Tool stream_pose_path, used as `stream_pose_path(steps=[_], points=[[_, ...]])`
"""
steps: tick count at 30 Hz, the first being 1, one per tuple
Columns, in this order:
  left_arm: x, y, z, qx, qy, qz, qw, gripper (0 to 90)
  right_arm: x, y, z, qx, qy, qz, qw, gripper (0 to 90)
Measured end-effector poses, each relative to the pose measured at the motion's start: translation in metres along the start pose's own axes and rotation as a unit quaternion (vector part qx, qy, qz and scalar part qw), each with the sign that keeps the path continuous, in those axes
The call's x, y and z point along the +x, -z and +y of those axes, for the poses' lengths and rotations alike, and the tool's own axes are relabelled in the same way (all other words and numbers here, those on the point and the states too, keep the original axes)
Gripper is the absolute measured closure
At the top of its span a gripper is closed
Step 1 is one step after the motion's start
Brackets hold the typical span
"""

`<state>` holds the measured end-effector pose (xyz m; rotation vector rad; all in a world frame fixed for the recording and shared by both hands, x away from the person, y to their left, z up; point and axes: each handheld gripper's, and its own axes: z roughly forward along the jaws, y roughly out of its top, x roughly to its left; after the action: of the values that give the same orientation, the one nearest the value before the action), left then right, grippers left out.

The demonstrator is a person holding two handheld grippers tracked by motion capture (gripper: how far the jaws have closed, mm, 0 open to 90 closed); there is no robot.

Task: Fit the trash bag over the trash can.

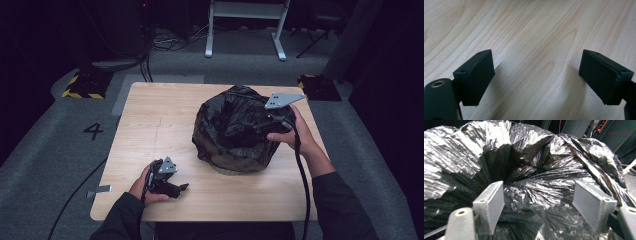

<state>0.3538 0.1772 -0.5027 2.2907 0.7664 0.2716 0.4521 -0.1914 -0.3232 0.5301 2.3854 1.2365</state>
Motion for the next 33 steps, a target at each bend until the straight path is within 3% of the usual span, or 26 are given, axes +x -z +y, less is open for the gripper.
stream_pose_path(steps=[11,25,33], points=[[0.0,0.0,0.0,0.0,0.0,0.0,1.0,13.1,0.007,0.019,-0.002,-0.008,0.009,-0.012,0.9999,23.7],[0.0,0.0,0.0,0.0,0.0,0.0,1.0,13.1,0.016,0.015,0.006,0.005,0.021,-0.015,0.9997,24.9],[0.0,0.0,0.0,0.0,0.0,0.0,1.0,13.1,0.016,0.025,0.006,-0.003,0.017,-0.014,0.9997,23.5]])
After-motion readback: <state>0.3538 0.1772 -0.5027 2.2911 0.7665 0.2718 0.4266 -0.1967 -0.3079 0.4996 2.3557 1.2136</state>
